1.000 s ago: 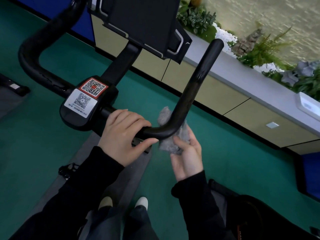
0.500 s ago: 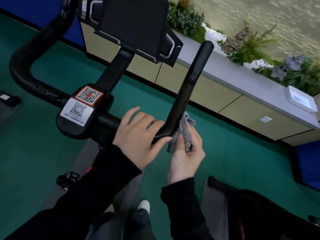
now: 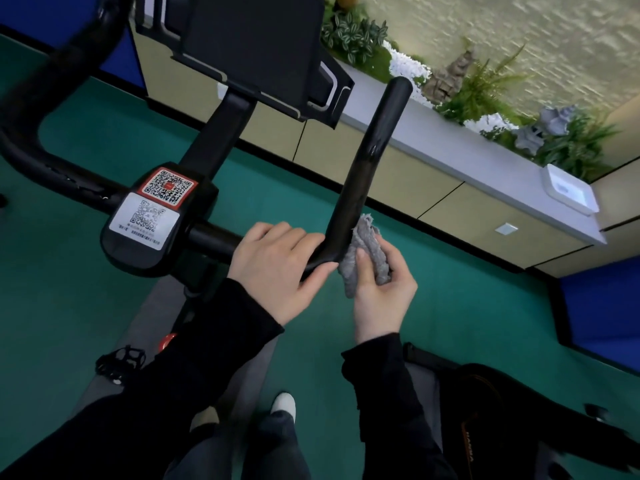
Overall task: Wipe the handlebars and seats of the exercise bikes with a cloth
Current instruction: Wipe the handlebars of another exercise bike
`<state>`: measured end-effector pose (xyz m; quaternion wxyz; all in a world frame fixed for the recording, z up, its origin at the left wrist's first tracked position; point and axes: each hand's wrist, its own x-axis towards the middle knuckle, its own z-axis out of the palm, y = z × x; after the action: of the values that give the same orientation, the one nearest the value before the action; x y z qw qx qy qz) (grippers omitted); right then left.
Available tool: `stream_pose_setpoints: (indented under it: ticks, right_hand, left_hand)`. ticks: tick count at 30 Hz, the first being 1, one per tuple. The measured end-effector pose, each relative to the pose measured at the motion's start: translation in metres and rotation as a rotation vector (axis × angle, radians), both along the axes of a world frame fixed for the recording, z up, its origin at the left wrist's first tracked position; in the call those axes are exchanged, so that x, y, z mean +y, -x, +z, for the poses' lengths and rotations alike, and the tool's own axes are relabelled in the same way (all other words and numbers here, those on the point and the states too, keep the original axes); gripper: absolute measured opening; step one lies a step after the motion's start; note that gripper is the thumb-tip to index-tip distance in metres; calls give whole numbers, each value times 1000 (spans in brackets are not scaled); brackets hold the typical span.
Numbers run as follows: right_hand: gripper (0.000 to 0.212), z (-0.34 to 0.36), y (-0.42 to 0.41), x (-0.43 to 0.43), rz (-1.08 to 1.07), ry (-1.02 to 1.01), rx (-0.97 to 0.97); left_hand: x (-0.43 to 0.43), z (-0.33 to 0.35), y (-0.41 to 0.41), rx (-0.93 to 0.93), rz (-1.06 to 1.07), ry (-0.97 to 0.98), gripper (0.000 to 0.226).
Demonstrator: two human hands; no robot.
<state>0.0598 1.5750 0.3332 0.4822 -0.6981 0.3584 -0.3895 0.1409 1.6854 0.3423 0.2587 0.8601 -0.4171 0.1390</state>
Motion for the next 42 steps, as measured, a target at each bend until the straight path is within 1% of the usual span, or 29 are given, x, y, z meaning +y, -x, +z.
stream_pose_setpoints:
  ticks: [5, 7, 10, 12, 15, 19, 23, 24, 26, 30, 33, 38, 40, 42]
  right_hand:
    - [29, 10, -18, -24, 14, 99, 26]
    - [26, 13, -21, -31, 47, 146, 40]
    - [13, 11, -10, -25, 112, 305, 70]
    - [15, 11, -4, -23, 143, 365, 79]
    - [18, 21, -20, -41, 171, 387, 91]
    - [18, 34, -39, -65, 219, 379, 105]
    - [23, 26, -20, -56, 389, 606, 73]
    - [23, 26, -20, -59, 432, 637, 59]
    - [19, 28, -26, -70, 461, 629, 51]
    - [18, 29, -31, -73, 442, 465, 99]
    - [20, 26, -28, -70, 442, 364, 77]
    - [19, 37, -41, -82, 477, 475, 54]
    - [23, 40, -36, -79, 572, 516, 71]
    - [25, 43, -32, -80, 694, 650, 97]
  left_hand:
    - [0, 3, 1, 42, -9, -14, 36]
    - [0, 4, 2, 59, -5, -13, 37]
    - [-2, 6, 5, 87, 33, -20, 36]
    - [-5, 8, 6, 85, 63, -16, 34]
    - [-8, 10, 8, 60, 92, -11, 29]
    - [-8, 12, 8, 93, 83, -33, 38]
    - [-8, 13, 10, 131, 83, -53, 39]
    - [-8, 14, 11, 145, 79, -55, 39]
    - [-10, 15, 14, 173, 72, -50, 40]
    - [-10, 16, 18, 192, 92, -26, 44]
    - [-9, 16, 20, 177, 103, -9, 45]
    - [-16, 12, 23, 142, 154, 12, 49]
    - [-20, 10, 25, 140, 200, 22, 44]
    - [-23, 8, 24, 142, 229, 46, 37]
